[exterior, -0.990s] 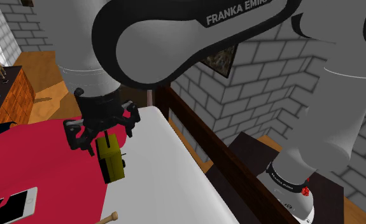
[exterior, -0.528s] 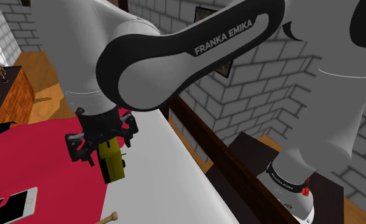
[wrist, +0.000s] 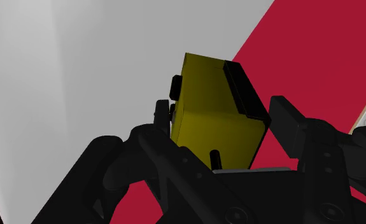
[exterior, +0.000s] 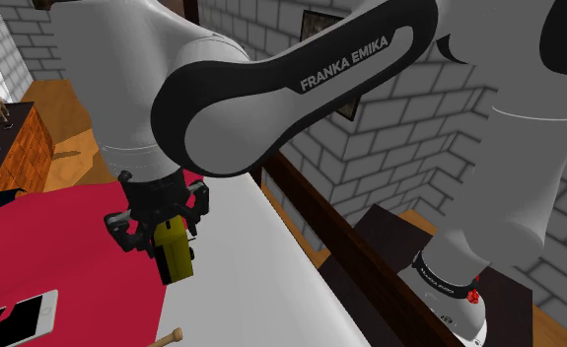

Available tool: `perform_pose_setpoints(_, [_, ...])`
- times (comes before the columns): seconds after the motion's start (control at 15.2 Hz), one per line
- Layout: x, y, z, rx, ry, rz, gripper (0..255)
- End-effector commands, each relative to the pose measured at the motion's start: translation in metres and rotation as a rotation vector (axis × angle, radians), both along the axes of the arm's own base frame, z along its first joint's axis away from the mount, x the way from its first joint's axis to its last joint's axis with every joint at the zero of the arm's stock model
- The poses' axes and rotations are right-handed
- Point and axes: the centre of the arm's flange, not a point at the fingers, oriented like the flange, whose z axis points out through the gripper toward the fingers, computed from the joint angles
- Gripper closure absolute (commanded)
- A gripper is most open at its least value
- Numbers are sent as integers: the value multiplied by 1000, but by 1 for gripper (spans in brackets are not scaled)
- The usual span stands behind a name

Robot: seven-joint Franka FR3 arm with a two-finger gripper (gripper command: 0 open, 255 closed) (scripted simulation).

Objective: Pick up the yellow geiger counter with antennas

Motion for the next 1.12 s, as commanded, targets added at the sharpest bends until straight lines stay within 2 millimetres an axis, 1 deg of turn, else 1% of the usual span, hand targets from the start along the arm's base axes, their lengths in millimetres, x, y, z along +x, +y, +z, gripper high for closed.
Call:
perform_pose_setpoints(0.0, [1,-1,-2,-1,2,-1,255])
perform_pose_setpoints(0.2, [1,0,-2,-1,2,-1,255])
perform_pose_setpoints(1.06, [1,0,67,-1,2,-1,255])
